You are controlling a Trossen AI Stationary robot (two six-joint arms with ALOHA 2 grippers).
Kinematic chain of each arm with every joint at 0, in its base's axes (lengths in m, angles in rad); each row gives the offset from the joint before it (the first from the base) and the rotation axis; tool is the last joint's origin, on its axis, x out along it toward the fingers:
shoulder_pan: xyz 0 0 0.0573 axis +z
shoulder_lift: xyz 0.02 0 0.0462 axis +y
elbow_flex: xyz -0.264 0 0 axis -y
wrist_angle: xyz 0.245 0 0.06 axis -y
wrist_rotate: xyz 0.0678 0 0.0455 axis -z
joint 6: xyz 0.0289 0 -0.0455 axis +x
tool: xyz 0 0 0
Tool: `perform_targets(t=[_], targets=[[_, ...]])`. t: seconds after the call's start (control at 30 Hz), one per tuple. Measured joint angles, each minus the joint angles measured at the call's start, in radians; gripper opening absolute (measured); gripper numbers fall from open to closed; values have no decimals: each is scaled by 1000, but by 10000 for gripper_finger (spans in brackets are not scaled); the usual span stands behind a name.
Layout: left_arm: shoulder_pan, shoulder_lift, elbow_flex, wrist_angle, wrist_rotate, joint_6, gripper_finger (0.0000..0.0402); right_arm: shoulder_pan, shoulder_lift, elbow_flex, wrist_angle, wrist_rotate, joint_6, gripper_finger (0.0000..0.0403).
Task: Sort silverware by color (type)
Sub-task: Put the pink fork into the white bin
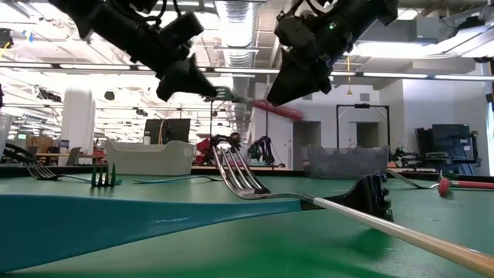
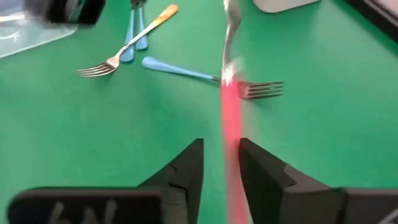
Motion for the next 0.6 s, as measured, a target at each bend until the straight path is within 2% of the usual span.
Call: perform_targets(t=[0.17, 0.33, 0.47, 0.6], targets=[[124, -145, 35, -335, -105, -172, 0, 8, -10, -1, -20, 9, 3, 159], [288, -343, 36, -598, -84, -238, 0, 14, -17, -1, -48, 42, -4, 185], [418, -495, 37, -731, -17, -201, 0, 19, -16, -1, -69, 40, -6, 191], [517, -579, 37, -840, -17, -170, 0, 13, -16, -1, -74, 48, -7, 191]])
